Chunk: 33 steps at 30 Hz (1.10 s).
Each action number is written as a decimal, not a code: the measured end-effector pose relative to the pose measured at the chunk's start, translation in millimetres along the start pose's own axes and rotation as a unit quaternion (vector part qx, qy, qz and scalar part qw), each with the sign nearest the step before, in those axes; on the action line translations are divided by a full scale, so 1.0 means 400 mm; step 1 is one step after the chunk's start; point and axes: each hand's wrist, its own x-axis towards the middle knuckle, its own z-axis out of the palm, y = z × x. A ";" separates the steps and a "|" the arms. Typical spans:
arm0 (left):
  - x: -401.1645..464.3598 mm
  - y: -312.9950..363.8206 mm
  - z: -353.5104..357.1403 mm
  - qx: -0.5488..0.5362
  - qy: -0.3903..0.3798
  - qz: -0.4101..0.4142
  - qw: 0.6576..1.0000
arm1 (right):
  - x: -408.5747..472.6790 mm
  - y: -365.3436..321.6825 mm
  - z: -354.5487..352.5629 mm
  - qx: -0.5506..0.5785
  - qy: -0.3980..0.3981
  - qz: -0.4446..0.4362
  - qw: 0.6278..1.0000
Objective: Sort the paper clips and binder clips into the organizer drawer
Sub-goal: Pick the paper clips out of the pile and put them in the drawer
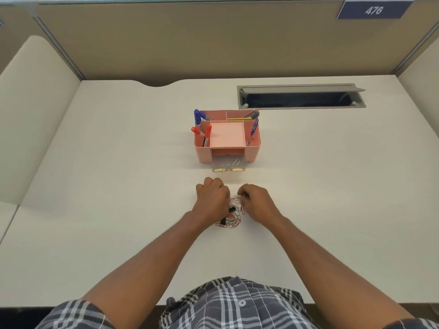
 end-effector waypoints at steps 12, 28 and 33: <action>0.001 -0.007 -0.080 -0.309 0.066 -0.081 0.945 | 0.026 -0.066 -0.102 0.243 0.068 0.046 0.966; 0.087 -0.009 -0.173 -0.169 0.219 0.007 0.961 | 0.092 -0.163 -0.148 0.059 0.143 -0.085 0.984; 0.023 -0.031 -0.096 -0.159 0.213 0.013 0.964 | 0.036 -0.109 -0.120 0.068 0.139 -0.059 0.986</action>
